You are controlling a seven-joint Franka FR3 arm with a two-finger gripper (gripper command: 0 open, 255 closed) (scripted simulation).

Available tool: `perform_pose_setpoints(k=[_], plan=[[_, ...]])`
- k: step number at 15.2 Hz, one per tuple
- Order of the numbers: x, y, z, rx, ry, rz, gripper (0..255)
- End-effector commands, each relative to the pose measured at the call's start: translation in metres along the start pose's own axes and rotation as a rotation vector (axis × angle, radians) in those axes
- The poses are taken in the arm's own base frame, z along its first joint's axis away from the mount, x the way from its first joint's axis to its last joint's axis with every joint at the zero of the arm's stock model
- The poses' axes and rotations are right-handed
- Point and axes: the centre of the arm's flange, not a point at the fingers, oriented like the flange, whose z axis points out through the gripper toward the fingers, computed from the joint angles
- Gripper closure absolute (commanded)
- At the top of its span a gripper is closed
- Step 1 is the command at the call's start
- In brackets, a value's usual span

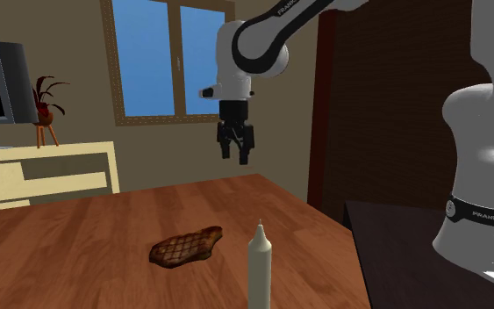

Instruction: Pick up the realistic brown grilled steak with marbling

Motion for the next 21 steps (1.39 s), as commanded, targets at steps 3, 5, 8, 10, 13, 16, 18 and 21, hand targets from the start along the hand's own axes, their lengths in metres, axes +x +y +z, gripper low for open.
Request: perform_pose_setpoints(k=[3, 5, 8, 10, 13, 16, 18, 21], plan=[[0.034, 0.007, 0.045, 0.025, -0.023, -0.122, 0], [0.049, 0.008, 0.068, 0.037, -0.034, -0.182, 0], [0.073, 0.008, 0.102, 0.055, -0.051, -0.272, 0], [0.088, 0.006, 0.125, 0.067, -0.062, -0.331, 0], [0.098, 0.004, 0.147, 0.076, -0.071, -0.375, 0], [0.098, 0.004, 0.163, 0.076, -0.071, -0.375, 0], [0.098, 0.005, 0.174, 0.076, -0.071, -0.375, 0], [0.098, 0.005, 0.182, 0.076, -0.071, -0.375, 0]])
